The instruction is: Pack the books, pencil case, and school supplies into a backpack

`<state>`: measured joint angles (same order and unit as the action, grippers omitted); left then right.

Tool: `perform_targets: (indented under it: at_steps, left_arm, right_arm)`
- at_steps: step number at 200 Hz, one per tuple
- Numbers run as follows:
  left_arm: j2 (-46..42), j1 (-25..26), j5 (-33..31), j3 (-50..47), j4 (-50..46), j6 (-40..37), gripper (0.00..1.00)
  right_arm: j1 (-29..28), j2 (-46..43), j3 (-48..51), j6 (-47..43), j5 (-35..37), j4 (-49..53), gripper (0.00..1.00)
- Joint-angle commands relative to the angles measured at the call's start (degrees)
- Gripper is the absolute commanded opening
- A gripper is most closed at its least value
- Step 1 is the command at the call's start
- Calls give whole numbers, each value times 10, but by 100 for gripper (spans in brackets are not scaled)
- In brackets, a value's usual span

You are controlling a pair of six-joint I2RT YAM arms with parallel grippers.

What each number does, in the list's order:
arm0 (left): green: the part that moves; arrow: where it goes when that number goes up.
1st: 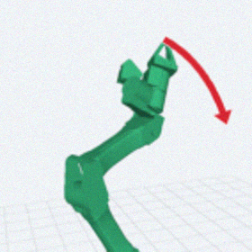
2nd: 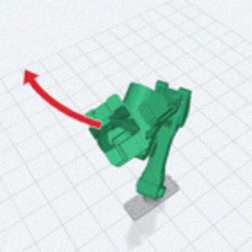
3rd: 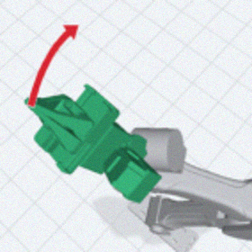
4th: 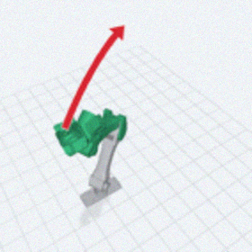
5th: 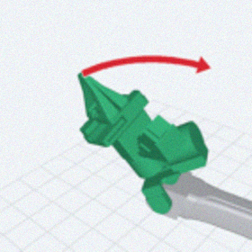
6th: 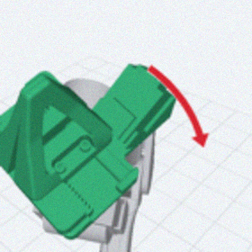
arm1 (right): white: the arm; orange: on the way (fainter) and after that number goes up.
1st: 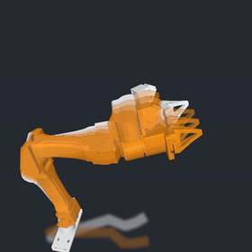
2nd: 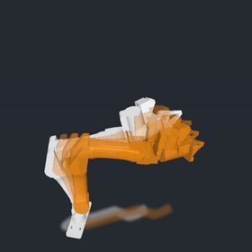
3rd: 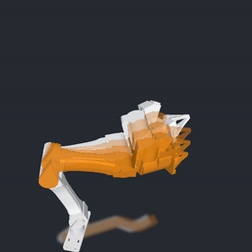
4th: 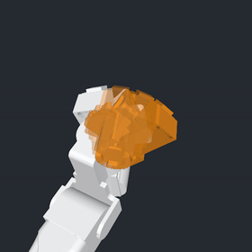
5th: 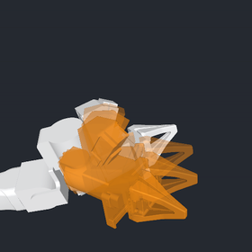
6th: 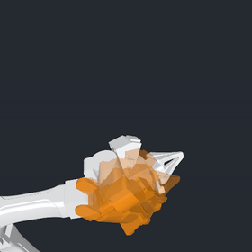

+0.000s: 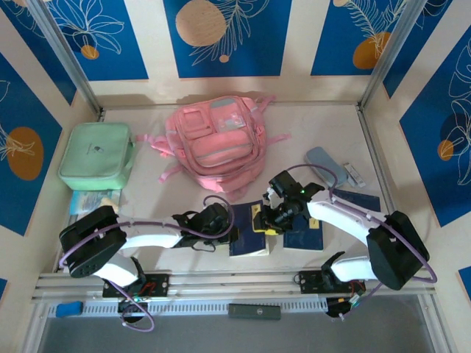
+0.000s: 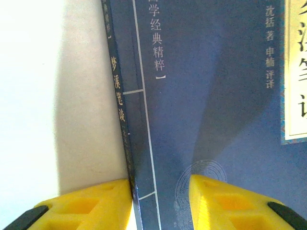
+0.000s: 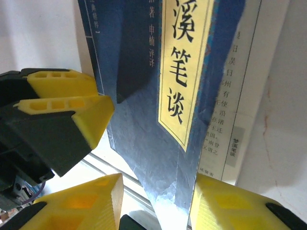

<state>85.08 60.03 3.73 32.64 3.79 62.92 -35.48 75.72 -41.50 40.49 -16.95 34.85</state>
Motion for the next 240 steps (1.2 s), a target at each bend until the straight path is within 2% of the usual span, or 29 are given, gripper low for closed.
perform_targets:
  at_steps: [1, 18, 110, 152, 185, 208, 240]
  left_arm:
    - [30, 14, -8, -1, 3, -7, 40]
    - [31, 17, -10, 2, 1, -5, 40]
    - [29, 22, -20, 2, 4, 1, 41]
    - [26, 22, -22, -2, 10, 5, 42]
    - [-8, 21, -36, -30, 46, 14, 48]
    - [-34, 16, -27, -65, 88, 30, 55]
    - [-81, 14, -21, -104, 136, 44, 64]
  right_arm:
    - [0, 13, 6, 0, -22, -10, 39]
    - [3, 21, 11, -5, -7, -6, 39]
    - [0, 55, 44, -2, -38, -75, 37]
    - [17, 26, 65, -9, -55, -81, 26]
    - [34, 2, 78, -16, -92, -108, 8]
    - [45, -29, 77, -22, -120, -108, 1]
    - [94, -81, 93, -32, -205, -116, 0]
